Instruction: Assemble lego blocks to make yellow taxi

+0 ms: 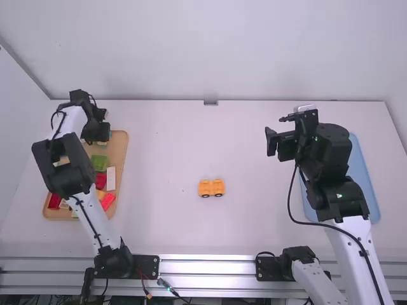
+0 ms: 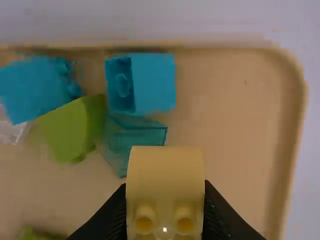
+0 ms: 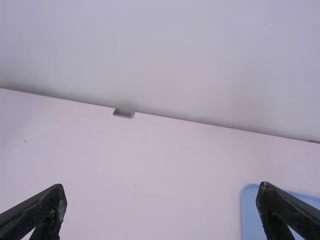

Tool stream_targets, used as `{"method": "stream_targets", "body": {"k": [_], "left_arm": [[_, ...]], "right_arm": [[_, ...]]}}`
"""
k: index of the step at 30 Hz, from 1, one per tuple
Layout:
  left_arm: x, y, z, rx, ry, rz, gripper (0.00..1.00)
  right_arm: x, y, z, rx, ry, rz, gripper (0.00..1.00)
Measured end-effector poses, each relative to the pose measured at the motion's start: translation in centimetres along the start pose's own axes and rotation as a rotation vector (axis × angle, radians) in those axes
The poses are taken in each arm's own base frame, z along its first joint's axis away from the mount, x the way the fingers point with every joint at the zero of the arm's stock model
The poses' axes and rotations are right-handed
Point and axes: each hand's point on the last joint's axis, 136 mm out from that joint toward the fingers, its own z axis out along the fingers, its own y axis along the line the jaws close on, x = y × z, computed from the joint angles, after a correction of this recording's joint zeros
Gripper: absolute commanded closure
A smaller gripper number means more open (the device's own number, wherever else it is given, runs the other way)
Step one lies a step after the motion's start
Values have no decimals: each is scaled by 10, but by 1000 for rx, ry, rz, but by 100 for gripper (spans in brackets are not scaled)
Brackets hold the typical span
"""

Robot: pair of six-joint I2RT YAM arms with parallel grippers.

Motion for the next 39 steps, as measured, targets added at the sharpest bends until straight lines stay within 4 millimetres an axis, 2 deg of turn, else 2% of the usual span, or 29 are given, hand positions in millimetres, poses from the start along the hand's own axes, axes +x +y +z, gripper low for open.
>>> {"method": "stream_targets", "body": {"k": [1, 4, 6, 8, 10, 12, 13, 14, 15, 16, 17, 19, 20, 22, 24, 25, 27, 31, 34, 38, 39], "left_arm": [[-5, -2, -10, 7, -5, -24, 98], [-11, -13, -23, 16, -17, -27, 98], [-18, -28, -29, 8, -35, -4, 98], [-30, -56, -35, -14, -78, 56, 98], [-37, -87, -39, -26, -119, 120, 98], [-42, -142, -47, -22, -174, 245, 98], [-38, -188, -55, -3, -208, 355, 98], [-36, -202, -57, 5, -216, 392, 98], [-25, -240, -63, 29, -228, 501, 98], [-12, -270, -67, 56, -228, 595, 98], [-5, -285, -69, 69, -224, 647, 98], [38, -346, -76, 136, -183, 870, 98], [53, -364, -78, 159, -167, 943, 99], [70, -383, -80, 179, -154, 1018, 99], [99, -427, -90, 216, -181, 1176, 98], [102, -432, -91, 222, -186, 1192, 99], [123, -466, -101, 273, -226, 1300, 99], [152, -509, -111, 342, -280, 1413, 98], [170, -525, -100, 371, -258, 1454, 99], [189, -528, -69, 399, -169, 1471, 99], [189, -528, -69, 399, -169, 1471, 99]], "right_arm": [[0, 0, 0, 0, 1, -1, 1], [1, 0, 0, 0, 2, 1, 1], [2, 0, 0, 0, 8, 2, 1], [4, 0, 0, 0, 16, 4, 1], [5, 0, 0, -1, 22, 1, 1], [9, 1, 0, -2, 36, 5, 1], [10, 1, -1, -2, 41, 5, 1], [11, 1, -1, -3, 42, 5, 1], [12, 0, -4, 1, 47, 6, 1], [13, -1, -7, 5, 48, 7, 1], [13, -3, -9, 9, 47, 9, 1], [14, -9, -19, 34, 41, 21, 1], [13, -12, -24, 46, 36, 27, 1], [14, -17, -31, 62, 31, 38, 1], [17, -25, -42, 97, 29, 63, 1], [17, -26, -43, 101, 30, 66, 1], [22, -35, -51, 134, 39, 85, 1], [25, -45, -59, 176, 39, 107, 1], [25, -50, -63, 193, 33, 118, 1], [24, -49, -63, 179, 29, 125, 1], [25, -49, -63, 177, 29, 123, 1]]}}
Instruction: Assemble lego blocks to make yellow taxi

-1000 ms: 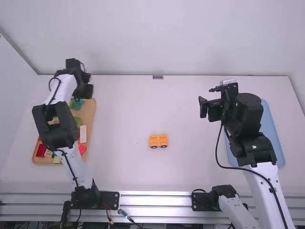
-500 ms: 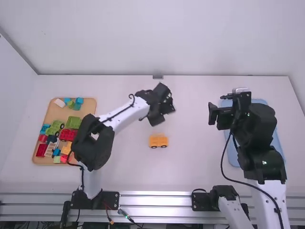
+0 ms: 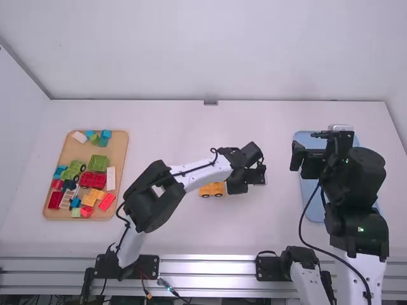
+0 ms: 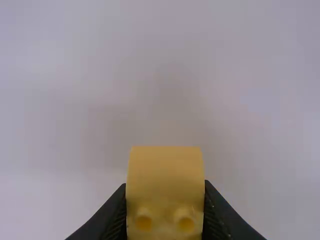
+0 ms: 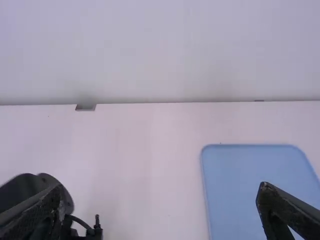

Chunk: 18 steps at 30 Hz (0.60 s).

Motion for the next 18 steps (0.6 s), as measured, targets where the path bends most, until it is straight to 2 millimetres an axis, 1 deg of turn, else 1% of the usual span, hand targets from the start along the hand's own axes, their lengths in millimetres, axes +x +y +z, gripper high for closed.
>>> {"method": "stream_targets", "body": {"k": [1, 3, 7, 8, 10, 12, 14, 15, 16, 17, 18], "left_arm": [[3, -3, 9, 20, 11, -2, 99], [5, -5, 21, 42, 29, -7, 98], [0, -3, 29, 54, 29, -9, 98], [-2, -1, 29, 51, 22, -8, 98], [-6, 1, 28, 44, 12, -8, 92], [-9, 3, 27, 38, 3, -6, 82], [-8, 3, 27, 37, 3, -6, 75], [-8, 3, 27, 39, 5, -6, 67], [-7, 2, 27, 40, 8, 1, 56], [-7, 2, 27, 40, 8, 4, 52], [-7, 2, 27, 41, 8, 7, 45]], "right_arm": [[0, 1, 0, -5, 0, 1, 1], [0, 2, 0, -10, -1, 2, 1], [0, 3, 0, -17, -1, 1, 1], [0, 5, 0, -22, -1, -2, 1], [0, 9, 0, -36, -1, -9, 1], [0, 12, 0, -49, -1, -18, 1], [0, 15, 0, -58, -1, -29, 1], [0, 17, 0, -65, -1, -36, 1], [0, 19, 0, -69, -2, -41, 1], [0, 19, 0, -71, -2, -42, 1], [0, 20, 0, -75, -2, -47, 1]]}}
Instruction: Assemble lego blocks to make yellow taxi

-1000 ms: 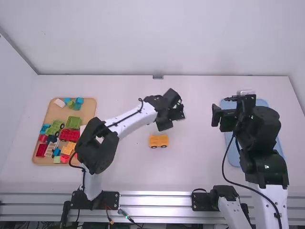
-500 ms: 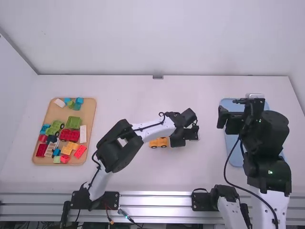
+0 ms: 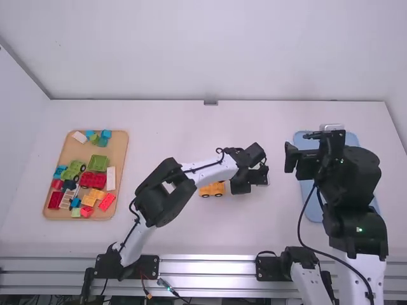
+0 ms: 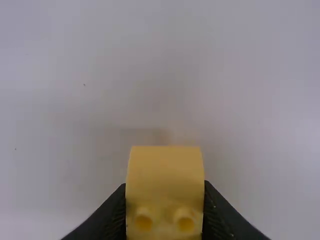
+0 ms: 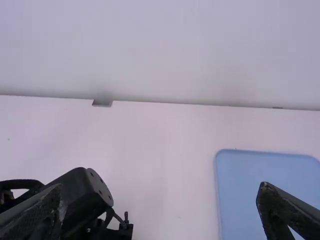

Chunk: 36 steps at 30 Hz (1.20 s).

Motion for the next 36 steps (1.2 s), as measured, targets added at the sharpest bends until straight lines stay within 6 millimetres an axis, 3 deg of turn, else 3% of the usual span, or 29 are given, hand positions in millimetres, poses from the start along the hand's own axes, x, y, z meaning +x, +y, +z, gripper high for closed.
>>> {"method": "stream_targets", "body": {"k": [3, 7, 13, 16, 20, 21, 25, 28, 31, 33, 36], "left_arm": [[1, 0, 0, 1, 2, 24, 30], [4, -3, 0, 12, 16, 36, 1], [-1, 6, -11, 1, 0, 27, 1], [1, 17, -32, -18, -18, 3, 1], [4, 48, -89, -96, -110, -37, 1], [8, 57, -111, -121, -149, -46, 1], [32, 70, -154, -173, -238, -71, 1], [56, 75, -166, -205, -301, -94, 1], [81, 63, -160, -182, -352, -82, 1], [100, 48, -154, -154, -389, -72, 1], [121, 38, -151, -169, -455, -69, 1]], "right_arm": [[0, 0, 0, -1, -1, -4, 1], [0, -2, 0, 8, 0, -3, 1], [0, -10, -1, 33, 0, 9, 1], [1, -13, 1, 43, 4, -5, 1], [6, -13, 12, 29, 39, -68, 1], [8, -10, 20, 4, 58, -105, 1], [22, 10, 51, -134, 134, -242, 1], [49, 36, 82, -322, 220, -383, 1], [81, 64, 98, -535, 282, -503, 1], [108, 84, 100, -713, 314, -584, 1], [130, 99, 98, -896, 293, -676, 1]]}}
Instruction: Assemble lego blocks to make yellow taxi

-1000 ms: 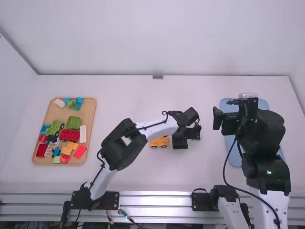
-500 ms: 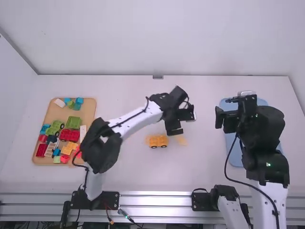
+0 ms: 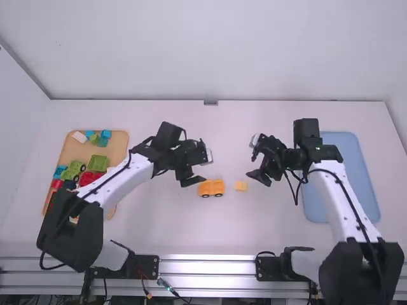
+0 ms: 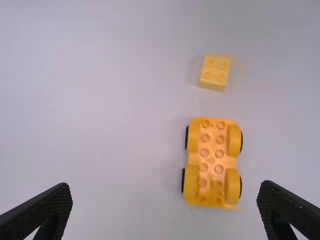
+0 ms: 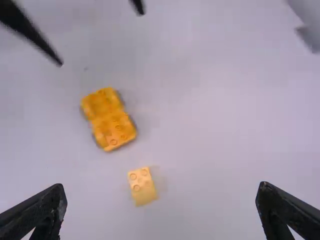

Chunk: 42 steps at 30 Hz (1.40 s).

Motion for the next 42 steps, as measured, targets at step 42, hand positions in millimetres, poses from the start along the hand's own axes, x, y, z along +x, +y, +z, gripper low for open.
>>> {"method": "stream_targets", "body": {"k": [42], "left_arm": [[45, -55, 46, 270, -360, -18, 1]], "right_arm": [[107, 20, 129, -79, -214, -53, 0]]}}
